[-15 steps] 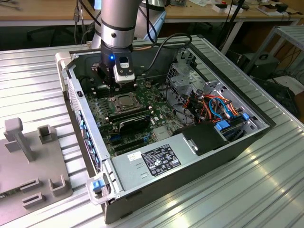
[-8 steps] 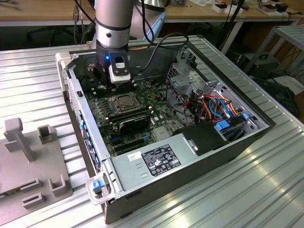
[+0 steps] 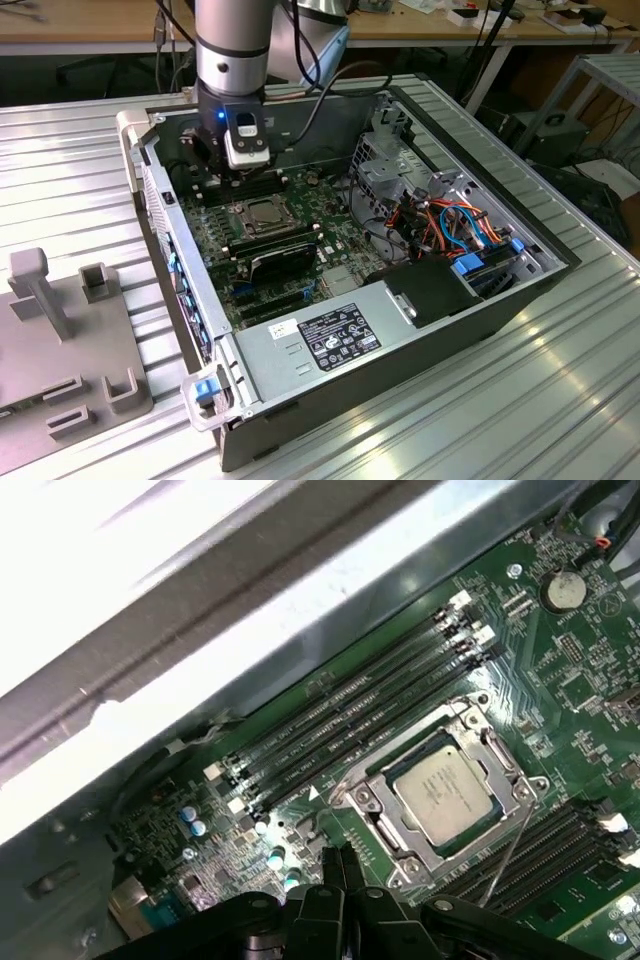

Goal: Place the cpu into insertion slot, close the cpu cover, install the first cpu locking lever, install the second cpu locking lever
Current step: 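Install the first cpu locking lever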

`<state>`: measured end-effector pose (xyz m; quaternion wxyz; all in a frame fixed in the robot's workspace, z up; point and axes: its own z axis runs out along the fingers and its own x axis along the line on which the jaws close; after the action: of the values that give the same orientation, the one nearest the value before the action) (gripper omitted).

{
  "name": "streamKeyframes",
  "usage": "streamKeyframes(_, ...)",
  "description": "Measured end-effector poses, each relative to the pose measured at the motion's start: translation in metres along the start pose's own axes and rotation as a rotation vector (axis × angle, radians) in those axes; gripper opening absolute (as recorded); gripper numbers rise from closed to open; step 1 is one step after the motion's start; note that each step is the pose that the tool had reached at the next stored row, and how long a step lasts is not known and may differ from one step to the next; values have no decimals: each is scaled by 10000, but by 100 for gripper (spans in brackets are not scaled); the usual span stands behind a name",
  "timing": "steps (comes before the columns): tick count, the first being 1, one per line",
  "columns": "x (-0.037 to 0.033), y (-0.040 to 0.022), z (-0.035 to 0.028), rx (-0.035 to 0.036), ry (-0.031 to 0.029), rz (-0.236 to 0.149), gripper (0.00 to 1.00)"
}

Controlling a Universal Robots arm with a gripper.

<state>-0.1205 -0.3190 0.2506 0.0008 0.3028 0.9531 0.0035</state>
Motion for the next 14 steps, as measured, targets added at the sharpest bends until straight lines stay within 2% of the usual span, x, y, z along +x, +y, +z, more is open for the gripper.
streamKeyframes(3,35,6,1,-28,20,-24,11)
streamKeyframes(5,87,-6,8,-54,39,-87,11)
streamKeyframes(9,118,40,20,-61,45,-220,11)
streamKeyframes(12,96,90,27,-61,46,-244,11)
streamKeyframes(14,41,139,33,-61,46,-246,11)
